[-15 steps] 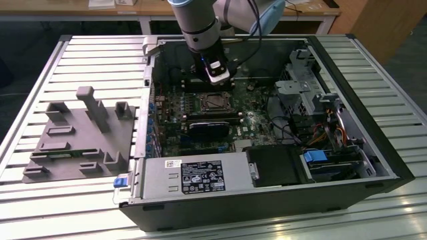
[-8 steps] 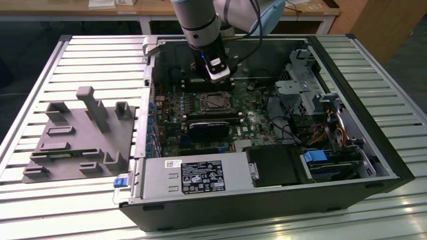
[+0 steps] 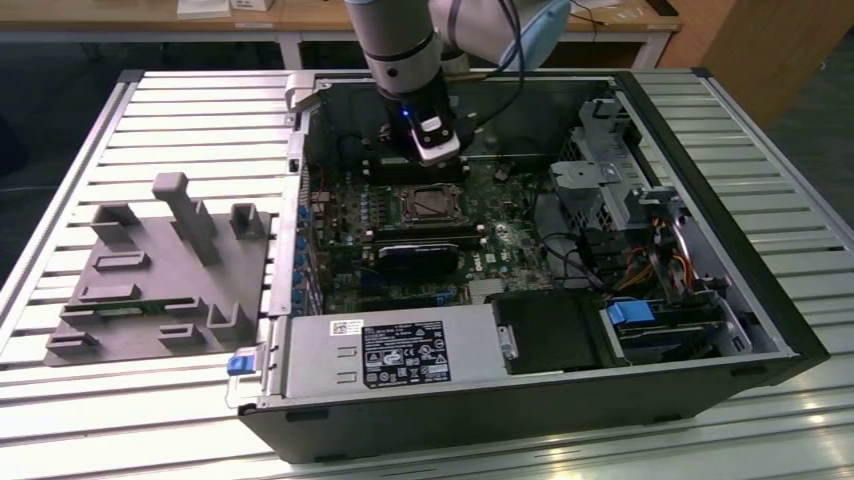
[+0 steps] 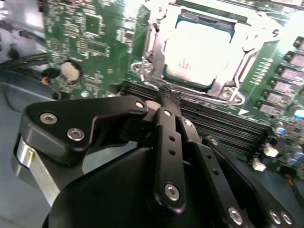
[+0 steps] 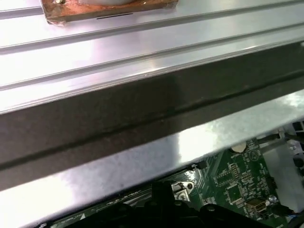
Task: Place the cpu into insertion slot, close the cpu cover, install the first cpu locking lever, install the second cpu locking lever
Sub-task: 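Install the first cpu locking lever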
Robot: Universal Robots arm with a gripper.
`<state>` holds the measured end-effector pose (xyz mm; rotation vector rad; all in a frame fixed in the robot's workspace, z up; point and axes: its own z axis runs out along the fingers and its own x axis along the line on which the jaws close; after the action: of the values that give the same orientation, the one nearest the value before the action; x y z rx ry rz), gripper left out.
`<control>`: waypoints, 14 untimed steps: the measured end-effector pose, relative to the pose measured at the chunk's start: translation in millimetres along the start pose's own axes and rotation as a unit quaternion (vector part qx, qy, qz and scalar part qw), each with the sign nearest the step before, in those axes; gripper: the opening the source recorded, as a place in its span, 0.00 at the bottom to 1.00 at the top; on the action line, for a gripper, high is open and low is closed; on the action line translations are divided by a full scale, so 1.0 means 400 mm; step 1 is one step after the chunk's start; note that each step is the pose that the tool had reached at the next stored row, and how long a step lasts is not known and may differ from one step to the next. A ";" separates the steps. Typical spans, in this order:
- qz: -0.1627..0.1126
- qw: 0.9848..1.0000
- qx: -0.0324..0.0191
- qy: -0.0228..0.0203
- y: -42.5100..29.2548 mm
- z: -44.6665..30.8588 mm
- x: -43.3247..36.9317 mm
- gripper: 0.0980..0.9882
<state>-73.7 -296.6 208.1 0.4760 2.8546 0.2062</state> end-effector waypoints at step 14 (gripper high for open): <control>-0.004 0.998 0.047 0.033 -0.009 0.002 -0.005 0.00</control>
<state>-72.8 -300.4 206.9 0.4852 2.9395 0.0885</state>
